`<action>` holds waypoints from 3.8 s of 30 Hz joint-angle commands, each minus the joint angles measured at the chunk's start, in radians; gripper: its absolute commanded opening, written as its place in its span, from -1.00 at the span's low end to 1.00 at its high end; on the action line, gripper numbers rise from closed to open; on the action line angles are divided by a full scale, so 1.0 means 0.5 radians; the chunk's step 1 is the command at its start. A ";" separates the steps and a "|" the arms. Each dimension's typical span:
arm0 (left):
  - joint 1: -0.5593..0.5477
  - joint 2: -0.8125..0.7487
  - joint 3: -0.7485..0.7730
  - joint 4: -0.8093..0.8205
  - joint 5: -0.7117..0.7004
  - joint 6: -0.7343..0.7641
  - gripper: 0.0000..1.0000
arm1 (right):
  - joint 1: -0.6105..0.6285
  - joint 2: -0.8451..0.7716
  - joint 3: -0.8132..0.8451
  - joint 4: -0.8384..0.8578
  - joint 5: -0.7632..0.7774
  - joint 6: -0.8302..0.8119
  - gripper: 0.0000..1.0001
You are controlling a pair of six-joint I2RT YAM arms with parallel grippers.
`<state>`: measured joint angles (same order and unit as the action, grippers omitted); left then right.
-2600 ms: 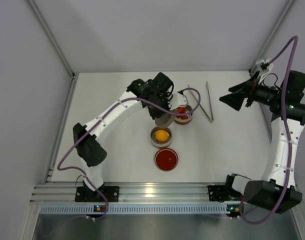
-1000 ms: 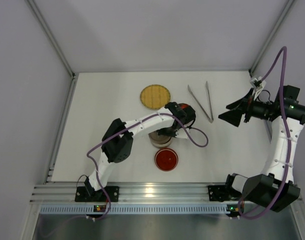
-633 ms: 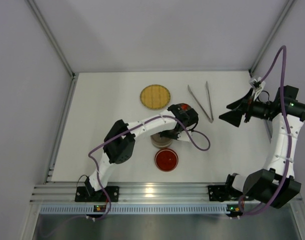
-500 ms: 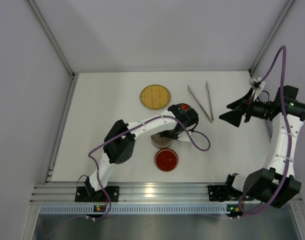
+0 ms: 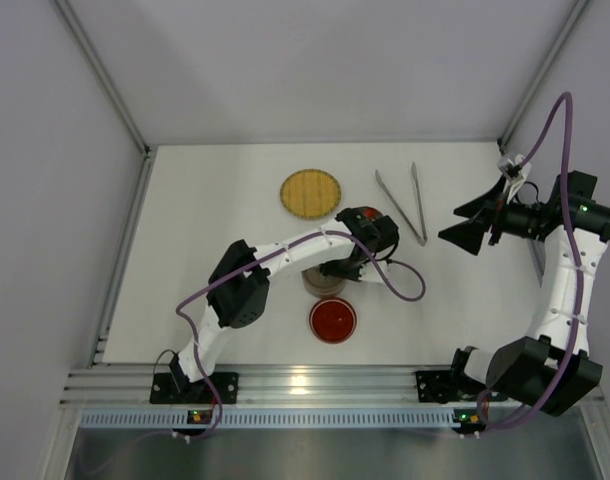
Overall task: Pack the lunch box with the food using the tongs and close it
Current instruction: Close the box lid on the packing box.
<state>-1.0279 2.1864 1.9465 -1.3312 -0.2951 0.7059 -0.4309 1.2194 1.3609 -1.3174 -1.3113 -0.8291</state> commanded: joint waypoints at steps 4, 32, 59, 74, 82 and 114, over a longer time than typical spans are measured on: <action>-0.012 -0.025 0.160 -0.335 0.112 -0.031 -0.38 | -0.046 -0.009 0.006 -0.369 -0.099 -0.155 0.99; 0.215 -0.449 -0.266 0.269 0.326 -0.188 -0.36 | -0.049 -0.024 -0.016 -0.372 -0.120 -0.146 0.99; 0.709 -1.391 -1.193 1.423 1.314 -0.538 0.32 | -0.056 -0.086 -0.154 -0.277 -0.089 -0.091 0.99; 0.571 -1.139 -1.242 1.407 1.375 -0.007 0.21 | -0.056 -0.273 -0.442 0.463 0.153 0.630 0.99; 0.571 -1.115 -1.316 1.380 1.440 0.239 0.23 | -0.056 -0.294 -0.513 0.616 0.104 0.772 0.99; 0.531 -0.980 -1.396 1.628 1.461 0.214 -0.38 | -0.056 -0.328 -0.577 0.748 0.058 0.876 0.99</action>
<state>-0.7593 1.7050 1.2304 -0.5495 0.4072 0.8124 -0.4397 1.0794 1.0729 -1.0012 -1.2449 -0.3954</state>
